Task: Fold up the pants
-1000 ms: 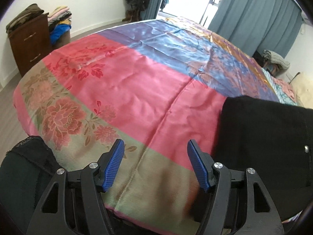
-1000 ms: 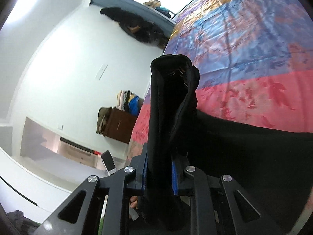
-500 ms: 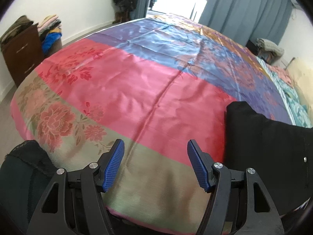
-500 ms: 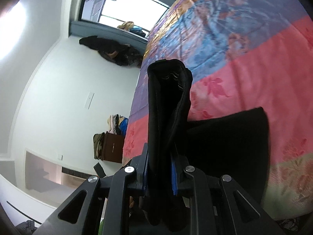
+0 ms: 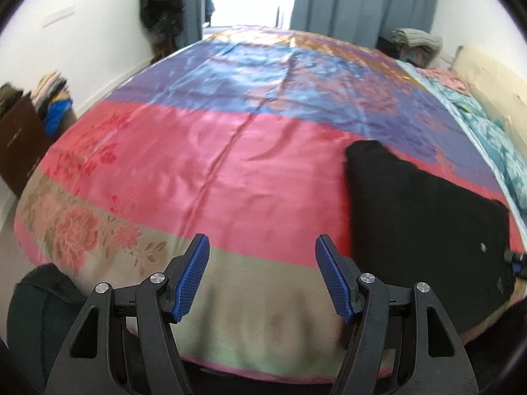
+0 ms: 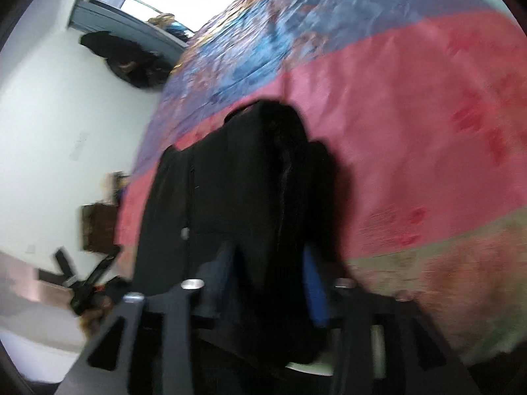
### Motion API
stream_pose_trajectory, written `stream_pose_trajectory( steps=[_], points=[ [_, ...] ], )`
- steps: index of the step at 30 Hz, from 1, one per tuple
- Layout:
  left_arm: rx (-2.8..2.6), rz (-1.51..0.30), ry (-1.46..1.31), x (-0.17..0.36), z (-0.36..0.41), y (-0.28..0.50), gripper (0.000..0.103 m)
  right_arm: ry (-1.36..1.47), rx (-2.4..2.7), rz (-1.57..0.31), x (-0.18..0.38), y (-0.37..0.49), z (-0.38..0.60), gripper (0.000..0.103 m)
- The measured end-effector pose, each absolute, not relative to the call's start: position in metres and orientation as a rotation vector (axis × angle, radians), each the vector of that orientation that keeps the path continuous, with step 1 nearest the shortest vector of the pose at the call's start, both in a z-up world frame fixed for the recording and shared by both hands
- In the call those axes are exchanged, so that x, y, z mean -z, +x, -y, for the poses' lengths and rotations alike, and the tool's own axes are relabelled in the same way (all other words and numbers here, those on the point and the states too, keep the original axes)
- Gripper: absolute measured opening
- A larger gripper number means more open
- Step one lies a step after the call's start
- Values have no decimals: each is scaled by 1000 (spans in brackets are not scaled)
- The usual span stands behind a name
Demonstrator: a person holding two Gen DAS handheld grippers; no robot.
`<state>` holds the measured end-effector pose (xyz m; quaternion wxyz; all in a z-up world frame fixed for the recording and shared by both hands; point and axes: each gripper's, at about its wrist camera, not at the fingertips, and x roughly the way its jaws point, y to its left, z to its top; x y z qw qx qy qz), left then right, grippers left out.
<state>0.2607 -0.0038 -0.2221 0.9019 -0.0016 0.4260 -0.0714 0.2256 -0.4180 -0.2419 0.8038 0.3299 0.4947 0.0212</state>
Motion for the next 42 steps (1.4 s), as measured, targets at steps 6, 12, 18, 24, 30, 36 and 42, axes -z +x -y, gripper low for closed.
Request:
stream_pose_trajectory(
  steps=[6, 12, 18, 24, 30, 36, 42],
  points=[
    [363, -838, 108, 207, 70, 236, 70, 331, -126, -935, 174, 220, 356, 52],
    [446, -984, 351, 252, 129, 225, 72, 250, -120, -1113, 238, 220, 322, 49],
    [452, -919, 326, 231, 121, 216, 73, 226, -99, -1055, 199, 231, 334, 49],
    [440, -957, 332, 241, 137, 235, 78, 194, -132, -980, 174, 290, 348, 49],
    [443, -975, 371, 251, 137, 227, 80, 251, -76, -1126, 236, 323, 370, 49],
    [409, -990, 218, 233, 108, 233, 80, 299, -98, -981, 183, 265, 362, 49],
    [402, -1042, 225, 249, 112, 236, 81, 307, -157, -1047, 207, 206, 325, 49]
  ],
)
